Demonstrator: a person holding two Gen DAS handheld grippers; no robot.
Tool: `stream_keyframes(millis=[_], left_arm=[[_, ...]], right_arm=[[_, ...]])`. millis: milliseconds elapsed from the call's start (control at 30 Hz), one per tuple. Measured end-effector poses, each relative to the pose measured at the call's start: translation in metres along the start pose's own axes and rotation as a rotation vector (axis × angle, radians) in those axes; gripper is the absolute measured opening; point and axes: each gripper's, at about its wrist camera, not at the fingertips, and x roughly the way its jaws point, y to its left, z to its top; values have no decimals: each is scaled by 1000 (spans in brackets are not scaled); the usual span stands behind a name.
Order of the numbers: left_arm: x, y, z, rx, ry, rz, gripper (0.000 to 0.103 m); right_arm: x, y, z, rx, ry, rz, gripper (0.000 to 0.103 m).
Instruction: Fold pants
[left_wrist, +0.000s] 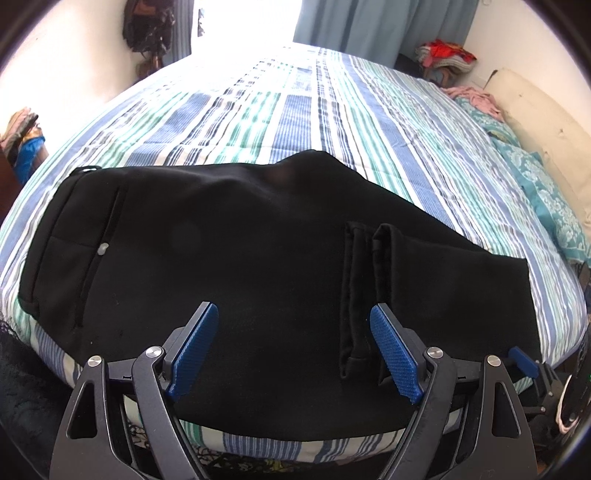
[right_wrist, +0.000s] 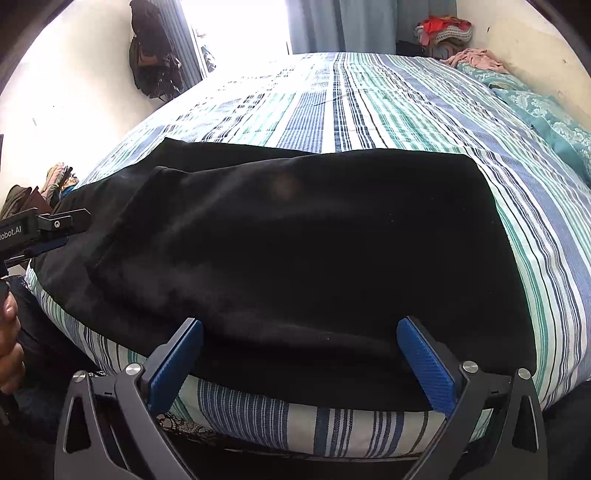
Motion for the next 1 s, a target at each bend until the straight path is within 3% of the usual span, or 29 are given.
stream_keyframes(millis=[800,1000], left_arm=[[2,7,-5,-1,4,48,86],[-7,23,5,-97,7,-24,86]], right_arm=[[-2,5,-6,-38,-44,-19,103],[-2,6,-7,-41,-47,-26,103]])
